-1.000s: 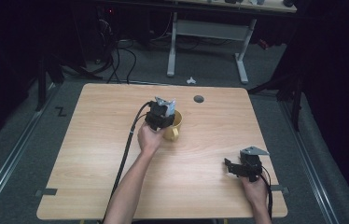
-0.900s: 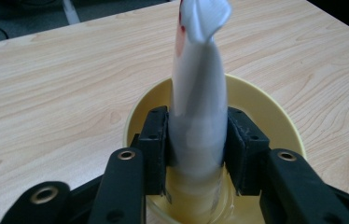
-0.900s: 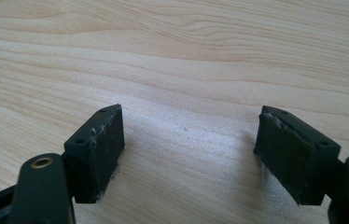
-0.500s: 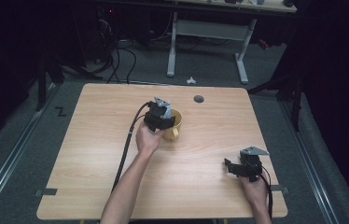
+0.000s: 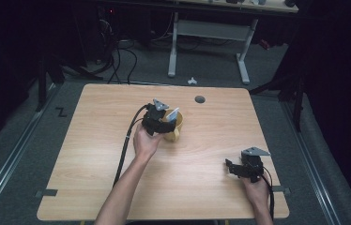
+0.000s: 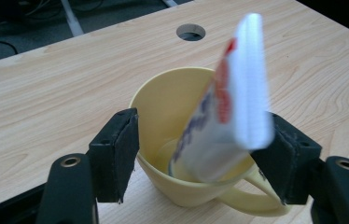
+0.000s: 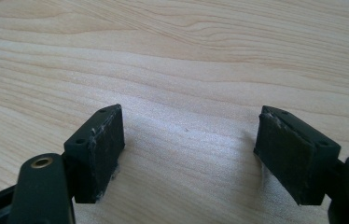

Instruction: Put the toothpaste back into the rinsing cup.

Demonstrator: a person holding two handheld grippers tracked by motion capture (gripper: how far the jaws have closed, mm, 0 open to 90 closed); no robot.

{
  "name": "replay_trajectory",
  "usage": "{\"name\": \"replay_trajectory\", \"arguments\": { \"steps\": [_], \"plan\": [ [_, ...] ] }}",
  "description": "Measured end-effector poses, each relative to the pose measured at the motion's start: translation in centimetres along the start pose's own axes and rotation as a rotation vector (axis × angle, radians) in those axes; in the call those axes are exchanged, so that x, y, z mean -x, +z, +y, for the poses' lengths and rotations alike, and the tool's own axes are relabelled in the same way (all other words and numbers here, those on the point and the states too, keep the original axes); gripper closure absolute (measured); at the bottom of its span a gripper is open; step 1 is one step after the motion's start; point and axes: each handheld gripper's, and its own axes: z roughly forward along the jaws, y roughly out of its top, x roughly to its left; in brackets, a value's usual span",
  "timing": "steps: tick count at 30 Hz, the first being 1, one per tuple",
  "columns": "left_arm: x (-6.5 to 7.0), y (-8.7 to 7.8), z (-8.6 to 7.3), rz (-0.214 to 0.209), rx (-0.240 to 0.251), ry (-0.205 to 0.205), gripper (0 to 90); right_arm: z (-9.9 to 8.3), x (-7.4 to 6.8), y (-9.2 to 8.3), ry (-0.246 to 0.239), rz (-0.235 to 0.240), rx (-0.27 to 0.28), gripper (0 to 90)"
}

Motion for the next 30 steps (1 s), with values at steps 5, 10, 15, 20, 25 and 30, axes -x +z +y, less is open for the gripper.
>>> {"name": "replay_trajectory", "arguments": {
  "steps": [5, 10, 15, 20, 25, 30],
  "plan": [
    [0.2, -0.6, 0.1, -0.013, 0.012, 0.005, 31.3, 0.0, 0.0, 0.0, 0.001, 0.0, 0.0, 23.6],
    [0.2, -1.5, 0.2, -0.023, 0.033, 0.013, 28.6, 0.0, 0.0, 0.0, 0.001, 0.001, 0.0, 23.7],
    [-0.1, -2.2, 0.2, -0.037, 0.036, 0.012, 27.7, 0.0, 0.0, 0.0, 0.0, 0.001, 0.0, 23.7],
    [-0.3, -2.9, 0.1, -0.044, 0.038, 0.013, 27.5, 0.0, 0.0, 0.0, 0.0, 0.001, 0.0, 23.7],
    [-0.9, -3.8, -0.1, -0.06, 0.044, 0.012, 27.9, 0.0, 0.0, 0.0, 0.0, 0.001, 0.0, 23.7],
    [-1.5, -4.6, -0.3, -0.058, 0.045, 0.013, 27.8, 0.0, 0.0, 0.0, 0.0, 0.001, 0.0, 23.7]
  ]
}}
